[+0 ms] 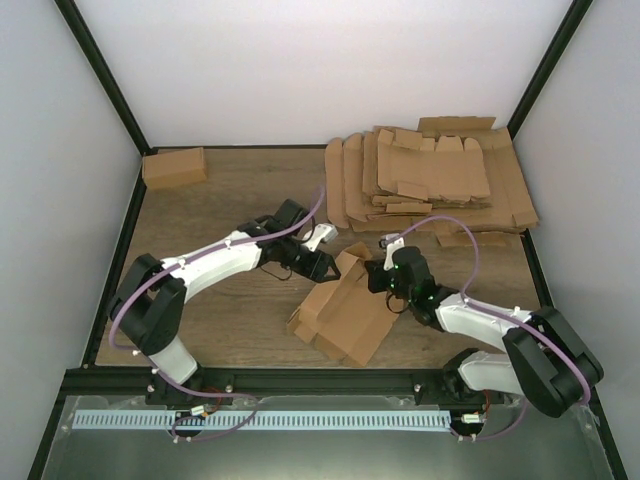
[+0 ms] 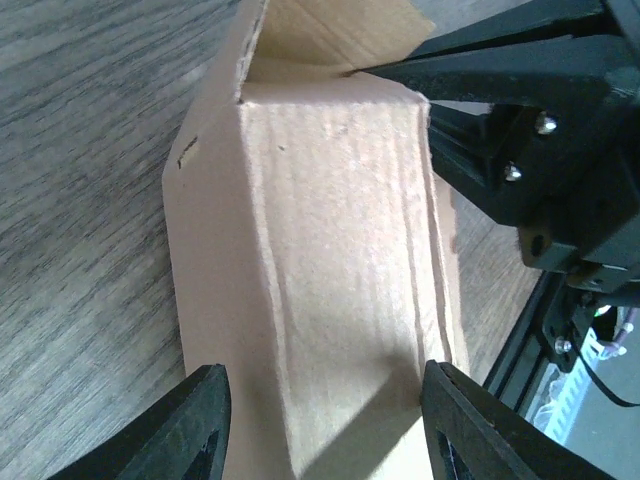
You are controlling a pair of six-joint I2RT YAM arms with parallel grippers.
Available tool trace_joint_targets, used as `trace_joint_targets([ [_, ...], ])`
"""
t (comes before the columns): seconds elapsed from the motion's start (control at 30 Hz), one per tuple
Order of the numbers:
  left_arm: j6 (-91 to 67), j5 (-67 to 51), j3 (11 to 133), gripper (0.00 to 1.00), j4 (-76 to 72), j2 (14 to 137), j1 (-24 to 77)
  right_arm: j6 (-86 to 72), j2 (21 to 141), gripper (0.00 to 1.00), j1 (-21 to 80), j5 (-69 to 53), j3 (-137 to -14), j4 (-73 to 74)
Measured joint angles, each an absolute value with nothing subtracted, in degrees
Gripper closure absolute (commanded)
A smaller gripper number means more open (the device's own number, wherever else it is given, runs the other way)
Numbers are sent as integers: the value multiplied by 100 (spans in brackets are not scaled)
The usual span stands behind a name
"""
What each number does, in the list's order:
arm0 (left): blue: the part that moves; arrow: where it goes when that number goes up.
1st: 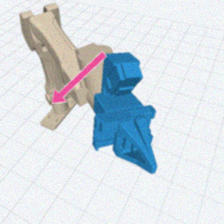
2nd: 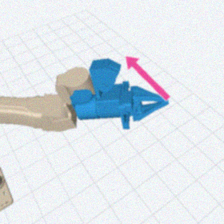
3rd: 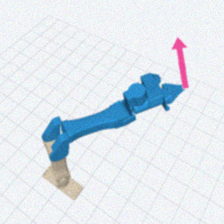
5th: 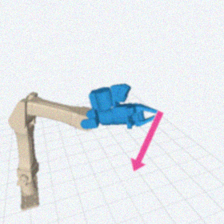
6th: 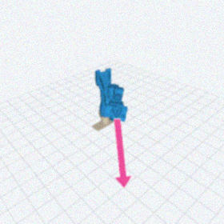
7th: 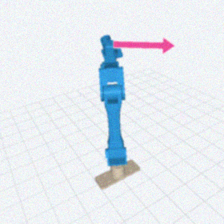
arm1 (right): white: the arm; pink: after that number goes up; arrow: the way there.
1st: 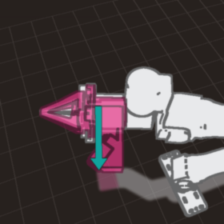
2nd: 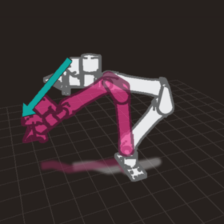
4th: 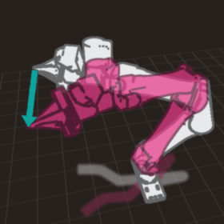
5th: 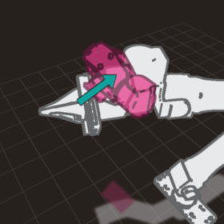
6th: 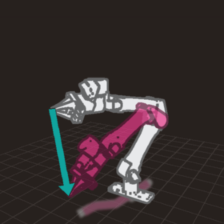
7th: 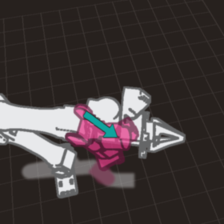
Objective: Fold the paper box
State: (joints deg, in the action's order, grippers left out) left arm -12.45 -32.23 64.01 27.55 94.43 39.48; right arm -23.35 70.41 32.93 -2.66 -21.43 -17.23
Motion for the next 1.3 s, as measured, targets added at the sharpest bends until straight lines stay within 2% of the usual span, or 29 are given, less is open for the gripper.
trace_joint_targets([
  [0.4, -1240, -2827, 6401, 46, 2845, 9542, 3990, -2683, 6899, 91, 3435, -128, -2141, -1216],
  [0.57, -1194, -2718, 6405, 49, 2882, 9542, 3990, -2727, 7002, 84, 3461, -91, -2324, -773],
  [0.8, -1061, -2530, 6434, 51, 3020, 9542, 3990, -2860, 7190, 83, 3470, 436, -2858, -113],
  [0.93, -1022, -2517, 6455, 51, 3035, 9542, 3990, -2862, 7229, 78, 3470, 368, -2867, -45],
  [1.2, -1020, -2510, 6455, 52, 3055, 9542, 3990, -2884, 7596, 77, 3470, 104, -2877, -318],
  [1.3, -1022, -2508, 6455, 52, 3055, 9542, 3990, -2906, 7730, 71, 3470, 108, -2899, -467],
])
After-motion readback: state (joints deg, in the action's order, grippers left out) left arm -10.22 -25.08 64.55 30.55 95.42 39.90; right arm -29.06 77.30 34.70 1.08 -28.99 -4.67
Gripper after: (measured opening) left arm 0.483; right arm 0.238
